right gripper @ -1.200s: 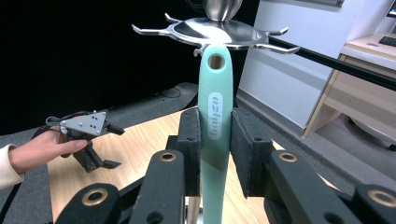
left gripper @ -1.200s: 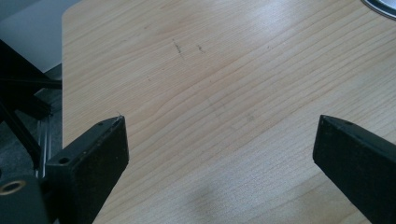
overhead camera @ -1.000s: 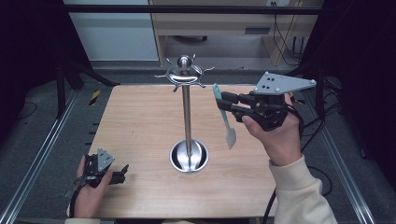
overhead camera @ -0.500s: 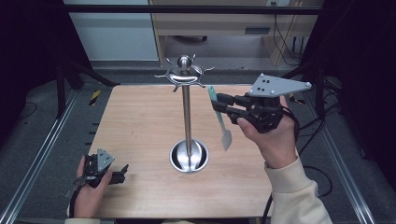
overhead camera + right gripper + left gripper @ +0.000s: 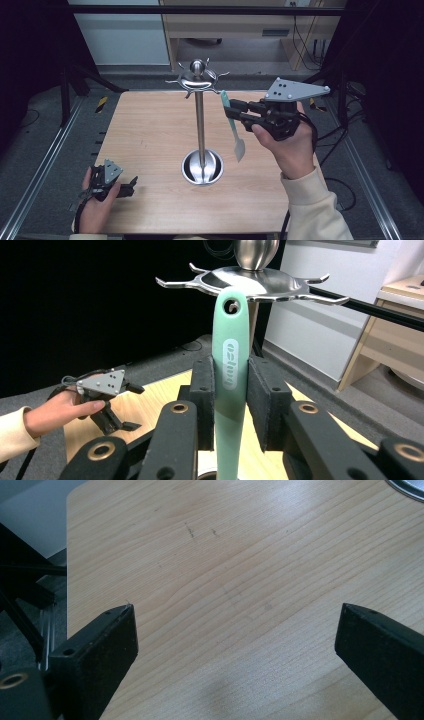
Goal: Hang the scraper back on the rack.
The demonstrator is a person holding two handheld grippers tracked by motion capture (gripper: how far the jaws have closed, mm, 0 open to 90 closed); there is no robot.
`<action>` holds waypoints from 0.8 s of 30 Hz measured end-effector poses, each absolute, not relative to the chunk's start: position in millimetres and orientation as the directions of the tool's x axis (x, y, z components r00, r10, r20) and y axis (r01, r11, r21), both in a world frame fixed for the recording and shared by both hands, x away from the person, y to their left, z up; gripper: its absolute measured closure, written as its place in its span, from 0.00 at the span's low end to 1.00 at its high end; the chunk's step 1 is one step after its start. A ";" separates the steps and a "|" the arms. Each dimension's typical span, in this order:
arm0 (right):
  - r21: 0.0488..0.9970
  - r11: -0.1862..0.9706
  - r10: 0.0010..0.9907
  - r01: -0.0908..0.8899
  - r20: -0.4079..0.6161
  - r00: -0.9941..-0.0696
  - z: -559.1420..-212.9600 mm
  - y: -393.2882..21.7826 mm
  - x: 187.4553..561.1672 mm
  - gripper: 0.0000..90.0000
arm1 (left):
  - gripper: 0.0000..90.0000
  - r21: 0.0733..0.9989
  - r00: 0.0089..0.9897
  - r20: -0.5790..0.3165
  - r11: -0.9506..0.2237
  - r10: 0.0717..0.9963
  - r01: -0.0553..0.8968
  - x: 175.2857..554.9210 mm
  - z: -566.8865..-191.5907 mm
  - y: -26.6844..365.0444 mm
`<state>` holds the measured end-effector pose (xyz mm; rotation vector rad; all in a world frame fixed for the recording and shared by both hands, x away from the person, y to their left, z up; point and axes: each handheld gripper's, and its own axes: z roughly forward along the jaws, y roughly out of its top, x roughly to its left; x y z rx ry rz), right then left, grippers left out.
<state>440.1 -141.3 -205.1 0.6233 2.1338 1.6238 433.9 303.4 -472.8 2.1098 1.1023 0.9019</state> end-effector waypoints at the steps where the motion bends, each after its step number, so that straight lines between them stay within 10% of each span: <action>1: 0.966 0.229 0.561 0.117 -0.033 -0.827 -204.8 -141.1 440.1 0.82 | 0.04 0.746 0.427 0.295 -0.485 0.855 0.456 433.8 -472.7 303.4; 24: 0.958 0.249 0.585 0.140 -0.034 -0.810 -203.9 -134.8 441.4 0.82 | 0.04 0.745 0.428 0.294 -0.486 0.855 0.458 434.0 -473.0 303.3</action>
